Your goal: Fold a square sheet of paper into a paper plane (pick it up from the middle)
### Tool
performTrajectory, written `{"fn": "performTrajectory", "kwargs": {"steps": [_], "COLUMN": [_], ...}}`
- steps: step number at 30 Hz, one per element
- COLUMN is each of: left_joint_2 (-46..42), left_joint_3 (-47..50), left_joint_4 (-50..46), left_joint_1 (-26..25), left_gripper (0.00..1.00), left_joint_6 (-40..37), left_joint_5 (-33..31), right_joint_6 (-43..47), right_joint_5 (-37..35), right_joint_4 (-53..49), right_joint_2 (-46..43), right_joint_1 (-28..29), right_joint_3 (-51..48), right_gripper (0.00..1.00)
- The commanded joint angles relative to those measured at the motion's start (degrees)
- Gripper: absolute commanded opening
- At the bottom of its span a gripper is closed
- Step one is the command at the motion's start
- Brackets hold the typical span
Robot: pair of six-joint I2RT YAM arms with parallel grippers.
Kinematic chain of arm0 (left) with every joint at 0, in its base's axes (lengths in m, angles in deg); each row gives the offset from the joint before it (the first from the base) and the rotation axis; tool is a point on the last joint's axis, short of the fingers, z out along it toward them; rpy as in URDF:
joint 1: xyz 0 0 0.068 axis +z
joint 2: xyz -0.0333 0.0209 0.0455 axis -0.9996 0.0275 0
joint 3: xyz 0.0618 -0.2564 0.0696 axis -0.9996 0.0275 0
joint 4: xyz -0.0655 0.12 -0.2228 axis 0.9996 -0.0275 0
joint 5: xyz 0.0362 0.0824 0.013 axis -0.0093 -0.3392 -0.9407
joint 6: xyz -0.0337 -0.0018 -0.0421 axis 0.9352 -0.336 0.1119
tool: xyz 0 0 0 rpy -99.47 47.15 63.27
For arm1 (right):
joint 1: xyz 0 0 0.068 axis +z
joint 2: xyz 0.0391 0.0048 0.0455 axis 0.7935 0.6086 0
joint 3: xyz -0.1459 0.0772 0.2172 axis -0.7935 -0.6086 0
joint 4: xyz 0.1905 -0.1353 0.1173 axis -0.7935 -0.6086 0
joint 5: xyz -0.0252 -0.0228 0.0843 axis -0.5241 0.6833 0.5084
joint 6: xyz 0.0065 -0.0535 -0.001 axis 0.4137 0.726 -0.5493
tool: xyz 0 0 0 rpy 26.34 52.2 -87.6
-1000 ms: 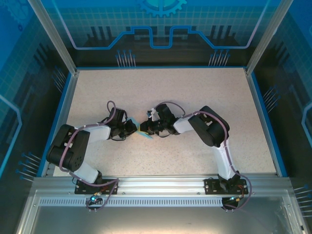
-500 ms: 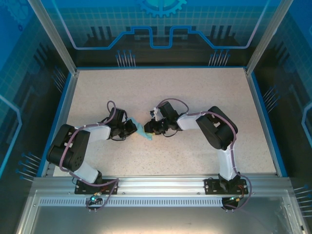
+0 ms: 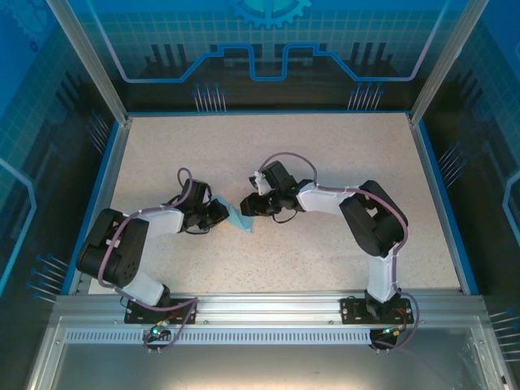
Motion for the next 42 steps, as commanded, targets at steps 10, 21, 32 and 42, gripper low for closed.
{"fn": "performTrajectory", "kwargs": {"steps": [10, 21, 32, 42], "left_joint_2": [-10.6, -10.9, -11.0, -10.9], "left_joint_3": [3.5, 3.2, 2.8, 2.4], "left_joint_4": [-4.1, -4.5, -5.0, -5.2], "left_joint_1": [0.0, 0.0, 0.0, 0.0], "left_gripper": [0.23, 0.23, 0.24, 0.24], "left_joint_6": [1.1, 0.6, 0.3, 0.1], "left_joint_5": [-1.6, -1.3, -1.4, -1.6], "right_joint_6": [9.7, 13.5, 18.2, 14.9], "right_joint_5": [-12.2, -15.0, -11.7, -5.4], "right_joint_4": [-10.7, -12.2, -8.4, -4.5], "right_joint_2": [-1.1, 2.9, 4.8, 6.7], "right_joint_1": [7.4, 9.2, 9.6, 8.1], "right_joint_3": [5.0, 8.8, 8.9, 8.0], "right_gripper": [0.44, 0.44, 0.39, 0.14]}}
